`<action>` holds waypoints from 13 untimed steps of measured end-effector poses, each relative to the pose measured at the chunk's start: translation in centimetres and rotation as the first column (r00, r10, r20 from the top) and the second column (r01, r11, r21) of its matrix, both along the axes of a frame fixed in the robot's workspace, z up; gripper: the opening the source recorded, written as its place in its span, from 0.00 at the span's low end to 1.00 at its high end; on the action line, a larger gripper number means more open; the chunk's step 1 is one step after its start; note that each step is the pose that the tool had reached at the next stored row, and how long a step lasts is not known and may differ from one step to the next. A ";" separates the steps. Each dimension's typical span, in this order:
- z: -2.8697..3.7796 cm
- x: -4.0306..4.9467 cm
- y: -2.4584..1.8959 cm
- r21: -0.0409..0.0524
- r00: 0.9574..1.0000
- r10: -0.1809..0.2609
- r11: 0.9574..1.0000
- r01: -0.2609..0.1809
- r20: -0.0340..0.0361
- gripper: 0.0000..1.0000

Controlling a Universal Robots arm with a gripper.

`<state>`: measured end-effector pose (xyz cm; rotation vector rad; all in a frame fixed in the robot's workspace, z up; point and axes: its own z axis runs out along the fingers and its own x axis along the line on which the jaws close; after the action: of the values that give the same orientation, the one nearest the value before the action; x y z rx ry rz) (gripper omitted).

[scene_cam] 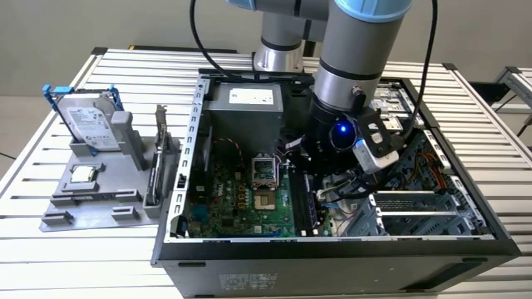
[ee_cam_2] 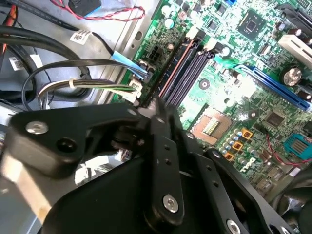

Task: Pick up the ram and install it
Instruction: 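Insert the ram into the slot, then press down the ram until it locks into place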

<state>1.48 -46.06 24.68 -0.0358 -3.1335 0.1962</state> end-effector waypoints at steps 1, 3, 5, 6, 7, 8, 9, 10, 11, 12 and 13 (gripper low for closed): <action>0.00 0.00 0.00 0.001 1.000 0.000 1.000 0.000 0.000 0.00; 0.00 0.00 0.00 0.002 1.000 0.000 1.000 0.000 0.000 0.00; 0.00 0.00 0.00 0.004 1.000 0.000 1.000 0.000 0.000 0.00; 0.00 0.00 0.00 0.005 1.000 0.000 1.000 0.000 0.000 0.00; 0.00 0.00 0.00 0.006 1.000 0.000 1.000 0.000 0.000 0.00; 0.00 0.00 0.00 0.006 1.000 0.000 1.000 0.000 0.000 0.00; 0.00 0.00 0.00 0.007 1.000 0.000 1.000 0.000 0.000 0.00; 0.00 0.00 0.00 0.008 1.000 0.000 1.000 0.000 0.000 0.00; 0.00 0.00 0.00 0.009 1.000 0.000 1.000 0.000 0.000 0.00; 0.00 0.00 0.00 0.010 1.000 0.000 1.000 0.000 0.000 0.00; 0.00 0.00 0.00 0.011 1.000 0.000 1.000 0.000 0.000 0.00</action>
<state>1.48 -46.06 24.69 -0.0357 -3.1344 0.1796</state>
